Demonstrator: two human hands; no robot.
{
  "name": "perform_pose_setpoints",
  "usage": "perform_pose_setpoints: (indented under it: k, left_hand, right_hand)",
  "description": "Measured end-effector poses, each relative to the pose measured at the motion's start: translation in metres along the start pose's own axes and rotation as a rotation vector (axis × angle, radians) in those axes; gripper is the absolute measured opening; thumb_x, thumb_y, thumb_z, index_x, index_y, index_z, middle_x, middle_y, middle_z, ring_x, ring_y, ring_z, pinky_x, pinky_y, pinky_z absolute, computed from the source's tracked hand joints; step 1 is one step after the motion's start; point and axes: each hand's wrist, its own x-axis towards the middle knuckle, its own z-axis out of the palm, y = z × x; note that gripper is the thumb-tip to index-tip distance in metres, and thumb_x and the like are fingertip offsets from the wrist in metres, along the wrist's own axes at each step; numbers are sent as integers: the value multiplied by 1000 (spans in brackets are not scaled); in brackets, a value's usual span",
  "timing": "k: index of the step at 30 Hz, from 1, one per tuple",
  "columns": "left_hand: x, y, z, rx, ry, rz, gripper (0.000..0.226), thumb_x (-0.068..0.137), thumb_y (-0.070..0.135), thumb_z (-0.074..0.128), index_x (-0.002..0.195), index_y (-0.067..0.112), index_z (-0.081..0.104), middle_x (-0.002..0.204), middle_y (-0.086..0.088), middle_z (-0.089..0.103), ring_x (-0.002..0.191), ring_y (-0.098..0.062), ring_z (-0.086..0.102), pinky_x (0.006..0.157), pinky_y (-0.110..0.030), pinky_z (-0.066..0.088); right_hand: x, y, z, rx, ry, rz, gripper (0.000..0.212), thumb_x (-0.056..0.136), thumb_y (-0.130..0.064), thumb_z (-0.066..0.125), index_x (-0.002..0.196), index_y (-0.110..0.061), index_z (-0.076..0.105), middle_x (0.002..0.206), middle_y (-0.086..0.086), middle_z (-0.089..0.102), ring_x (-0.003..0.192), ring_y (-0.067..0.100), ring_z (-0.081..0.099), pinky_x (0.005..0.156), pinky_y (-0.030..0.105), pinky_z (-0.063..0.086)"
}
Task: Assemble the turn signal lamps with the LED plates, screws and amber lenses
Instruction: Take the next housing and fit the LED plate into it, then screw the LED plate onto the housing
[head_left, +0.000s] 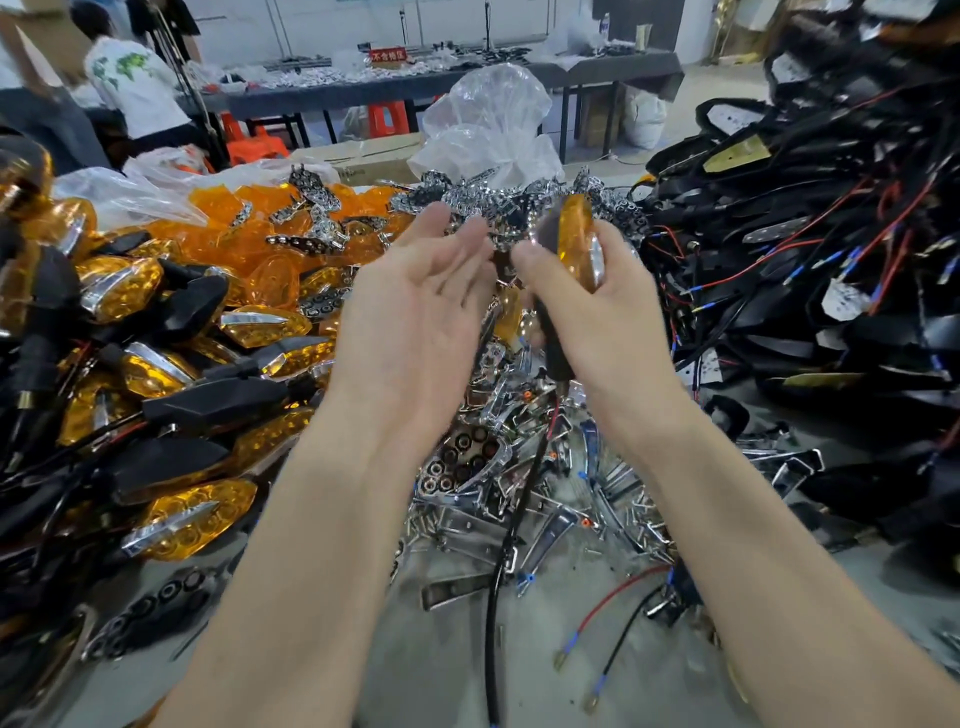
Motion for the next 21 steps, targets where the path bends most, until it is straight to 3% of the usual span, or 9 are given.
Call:
perform_pose_setpoints:
  k: [3,6,11,14,17,19,21]
  left_hand:
    - [-11,11,-9,484,-12,-16,23,99,9,53,118,17,62,104,-4,75,101,-17,73,93,-35,58]
    - [-34,22,-32,1067,-164,-154,16,105,24,49,113,26,63,98,1,75,84,-13,74,78,-34,62]
    - [-79,17,-69,1362,-223,-351,12,102,31,53,112,34,59,96,9,71,85,-8,68,81,-34,57]
    - [-99,-4,-85,1719,-246,-215,20,103,35,49,122,38,55,116,21,60,111,-1,55,101,-26,42]
    - [-107,-33,-92,2060,-277,54,41,104,36,44,145,35,41,137,16,46,128,-12,43,106,-29,34]
    - [-107,-39,-90,2166,-285,104,44,93,33,66,136,29,57,126,8,59,111,-19,59,90,-36,48]
    - [-104,-43,-93,2203,-302,245,47,64,22,92,107,23,74,97,3,69,80,-21,67,64,-34,54]
  right_hand:
    - [4,-5,-12,65,64,41,7,96,-26,69,99,-21,65,75,-8,63,67,12,59,60,25,55]
    - [9,-11,-19,163,97,68,15,99,-29,68,108,-19,61,93,-1,65,76,11,66,68,29,59]
    - [10,-16,-17,355,171,188,15,100,-27,66,103,-14,58,90,4,64,71,16,65,57,30,55]
    - [8,-16,-9,456,152,286,14,96,-20,66,104,-11,59,78,0,67,64,14,64,50,28,50]
    - [5,-13,-4,466,89,277,14,95,-19,65,105,-11,58,71,-5,68,60,11,62,47,27,48]
    - [6,-11,-4,485,83,269,19,95,-21,66,109,-11,58,73,-4,69,60,10,62,47,27,48]
    - [7,-10,-6,517,79,266,19,96,-22,67,109,-12,59,77,-2,69,61,12,62,47,28,48]
